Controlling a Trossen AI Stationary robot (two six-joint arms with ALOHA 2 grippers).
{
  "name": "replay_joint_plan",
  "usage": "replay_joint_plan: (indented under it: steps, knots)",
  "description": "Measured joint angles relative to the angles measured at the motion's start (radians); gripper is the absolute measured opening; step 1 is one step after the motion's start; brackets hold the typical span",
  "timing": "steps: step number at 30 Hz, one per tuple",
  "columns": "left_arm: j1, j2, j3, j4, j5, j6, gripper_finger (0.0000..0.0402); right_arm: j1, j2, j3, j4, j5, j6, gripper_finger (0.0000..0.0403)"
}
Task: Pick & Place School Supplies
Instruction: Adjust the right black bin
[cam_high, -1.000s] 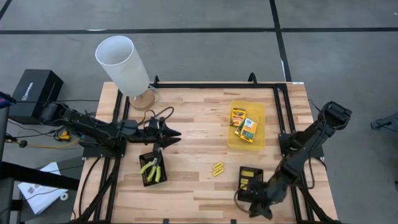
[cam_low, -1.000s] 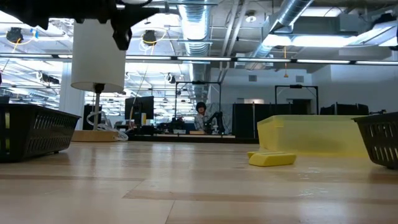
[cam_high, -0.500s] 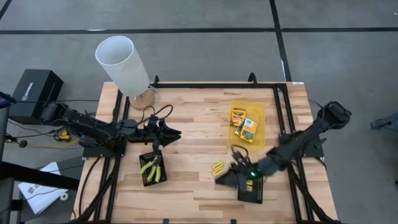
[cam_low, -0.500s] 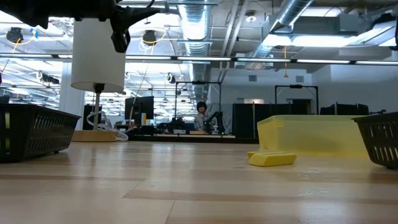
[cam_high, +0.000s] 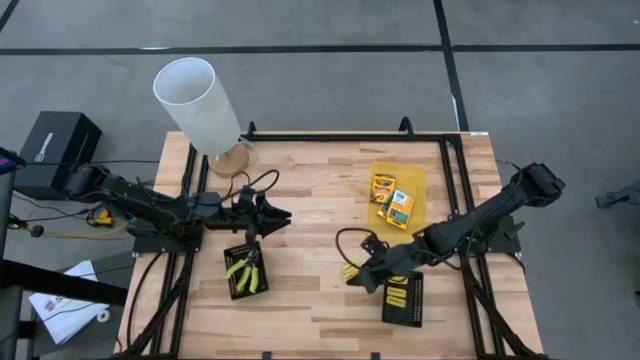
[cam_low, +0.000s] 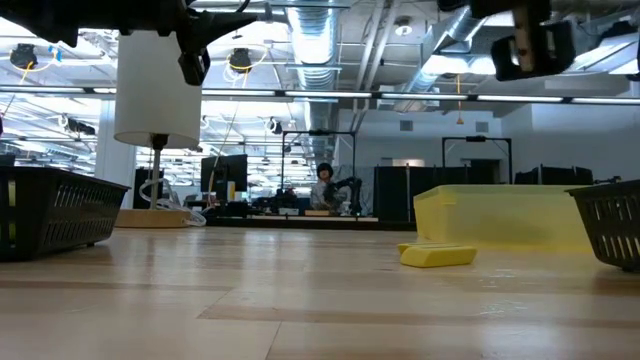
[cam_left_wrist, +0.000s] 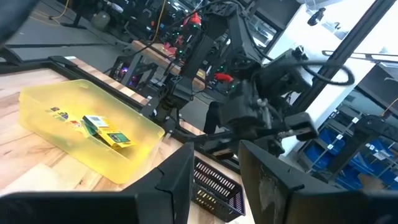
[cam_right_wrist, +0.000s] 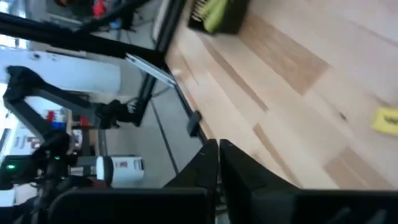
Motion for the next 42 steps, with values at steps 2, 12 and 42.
replay_joint_plan:
  steps: [2, 12, 42]
  knots:
    - [0.0, 0.0, 0.0, 0.0, 0.0, 0.0, 0.0122, 0.0, 0.0, 0.0, -0.051, -0.028, 0.018, 0.0002]
    - [0.0, 0.0, 0.0, -0.002, 0.001, 0.0, 0.0122, 0.011, 0.006, 0.0, -0.221, -0.121, 0.061, 0.0]
    - [0.0, 0.001, -0.001, -0.069, 0.003, -0.011, 0.0122, 0.083, 0.213, 0.047, -0.395, -0.435, 0.098, 0.0]
